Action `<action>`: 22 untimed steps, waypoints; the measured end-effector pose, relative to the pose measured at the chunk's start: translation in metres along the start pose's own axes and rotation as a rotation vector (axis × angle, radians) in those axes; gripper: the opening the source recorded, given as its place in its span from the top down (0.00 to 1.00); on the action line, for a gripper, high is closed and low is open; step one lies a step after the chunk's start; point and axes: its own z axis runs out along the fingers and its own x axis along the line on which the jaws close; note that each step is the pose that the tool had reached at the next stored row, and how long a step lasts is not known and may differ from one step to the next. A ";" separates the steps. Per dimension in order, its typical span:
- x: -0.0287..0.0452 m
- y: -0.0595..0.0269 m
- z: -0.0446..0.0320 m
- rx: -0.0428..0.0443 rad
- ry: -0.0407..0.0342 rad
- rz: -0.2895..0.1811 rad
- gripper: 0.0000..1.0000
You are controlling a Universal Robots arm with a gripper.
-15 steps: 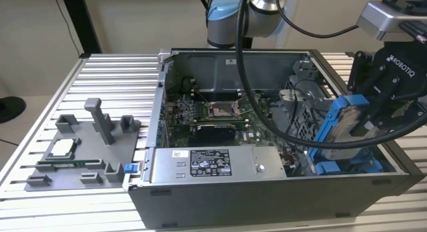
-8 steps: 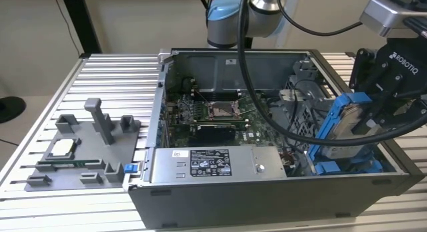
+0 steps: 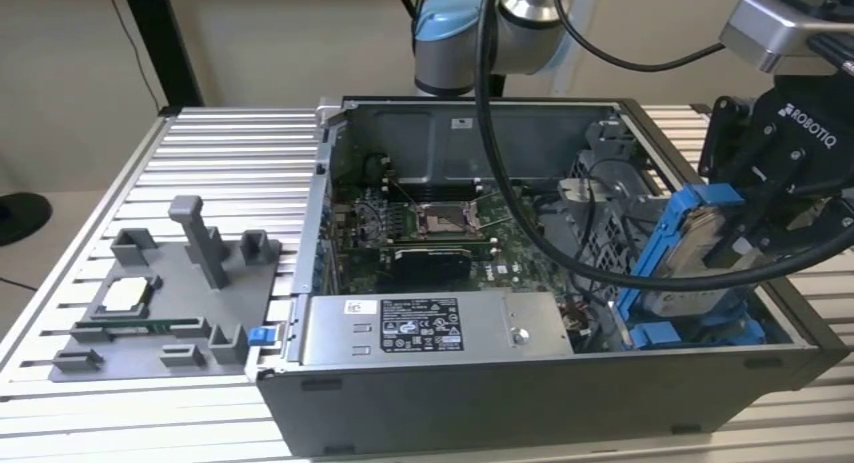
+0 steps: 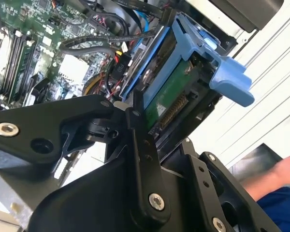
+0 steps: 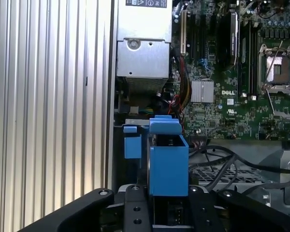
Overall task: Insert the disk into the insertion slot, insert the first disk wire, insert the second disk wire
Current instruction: 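Insert the disk into the insertion slot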
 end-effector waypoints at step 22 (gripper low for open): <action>0.0000 0.0000 0.0000 0.0000 -0.0015 0.000 0.00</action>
